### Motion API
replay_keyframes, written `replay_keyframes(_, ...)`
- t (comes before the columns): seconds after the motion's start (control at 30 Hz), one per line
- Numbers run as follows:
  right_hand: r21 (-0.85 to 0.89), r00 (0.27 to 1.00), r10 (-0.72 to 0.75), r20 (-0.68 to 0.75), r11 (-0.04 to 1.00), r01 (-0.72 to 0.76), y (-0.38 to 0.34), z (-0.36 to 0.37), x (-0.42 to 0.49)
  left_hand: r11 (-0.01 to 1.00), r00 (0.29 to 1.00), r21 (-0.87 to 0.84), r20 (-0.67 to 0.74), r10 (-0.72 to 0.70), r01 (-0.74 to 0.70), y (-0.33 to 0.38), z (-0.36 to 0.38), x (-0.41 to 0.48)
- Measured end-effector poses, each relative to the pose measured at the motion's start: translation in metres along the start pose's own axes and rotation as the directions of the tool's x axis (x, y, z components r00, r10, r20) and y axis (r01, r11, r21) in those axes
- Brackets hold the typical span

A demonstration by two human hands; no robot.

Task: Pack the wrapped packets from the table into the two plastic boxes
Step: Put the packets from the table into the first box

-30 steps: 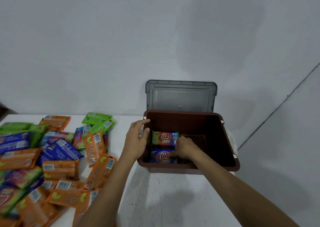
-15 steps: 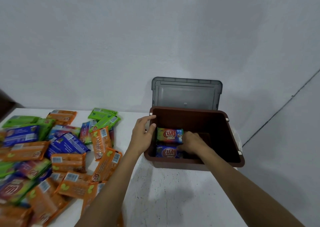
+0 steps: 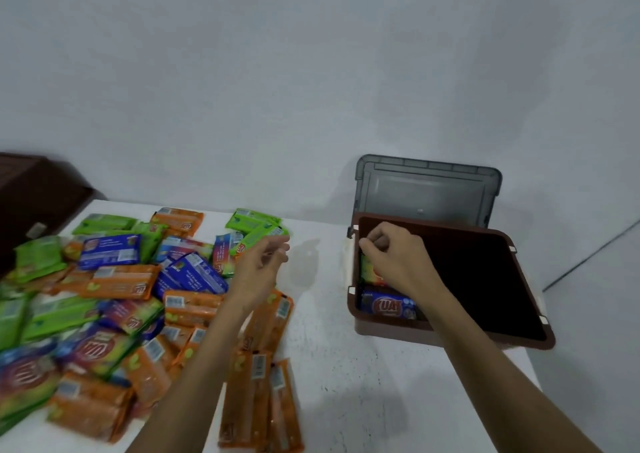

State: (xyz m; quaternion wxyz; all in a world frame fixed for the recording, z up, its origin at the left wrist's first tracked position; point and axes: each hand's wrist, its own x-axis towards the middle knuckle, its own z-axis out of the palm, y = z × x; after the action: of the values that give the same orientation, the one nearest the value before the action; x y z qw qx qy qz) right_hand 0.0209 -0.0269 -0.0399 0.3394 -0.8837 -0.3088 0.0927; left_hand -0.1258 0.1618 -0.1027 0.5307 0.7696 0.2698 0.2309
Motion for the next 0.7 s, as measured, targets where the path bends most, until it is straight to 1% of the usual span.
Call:
replay_keyframes(0.1, 0.047, 0.991, -0.099, -0.086, 0.994, 0.103, -0.032, 0.021, 0.001, 0.991, 0.998, 0.131, -0.069, 0.011, -0.002, -0.018, -0.036, 0.000)
replay_keyframes(0.17, 0.050, 0.989, -0.127, -0.075, 0.990, 0.131, -0.051, 0.039, 0.003, 0.966, 0.995, 0.259, -0.097, 0.021, 0.005, -0.033, -0.059, 0.001)
replay_keyframes(0.27, 0.061, 0.994, -0.112, -0.012, 0.992, 0.112, -0.068, 0.071, 0.011, 0.869, 0.993, 0.494, -0.107, 0.041, 0.017, -0.062, -0.089, 0.006)
replay_keyframes(0.33, 0.013, 0.995, -0.068, 0.077, 0.998, 0.067, -0.073, 0.093, 0.018, 0.782, 0.994, 0.623, -0.096, 0.052, 0.020, -0.081, -0.104, 0.010)
replay_keyframes(0.4, -0.041, 0.988, 0.001, 0.157, 0.999, 0.006, -0.072, 0.115, 0.027, 0.705, 0.996, 0.708, -0.088, 0.021, 0.047, -0.095, -0.114, 0.010)
replay_keyframes(0.43, -0.050, 0.983, 0.037, 0.177, 0.998, -0.029, -0.070, 0.125, 0.032, 0.685, 0.997, 0.726, -0.079, -0.002, 0.059, -0.102, -0.117, 0.008)
replay_keyframes(0.5, -0.047, 0.974, 0.109, 0.199, 0.994, -0.101, -0.065, 0.143, 0.042, 0.690, 0.998, 0.723, -0.055, 0.000, 0.039, -0.114, -0.120, 0.001)
replay_keyframes(0.6, -0.017, 0.951, 0.194, 0.240, 0.981, -0.196, -0.061, 0.160, 0.053, 0.744, 0.995, 0.669, -0.065, 0.070, -0.009, -0.123, -0.119, -0.008)
replay_keyframes(0.7, 0.018, 0.929, 0.243, 0.280, 0.966, -0.259, -0.061, 0.169, 0.061, 0.745, 0.991, 0.667, -0.082, 0.106, -0.025, -0.128, -0.117, -0.009)
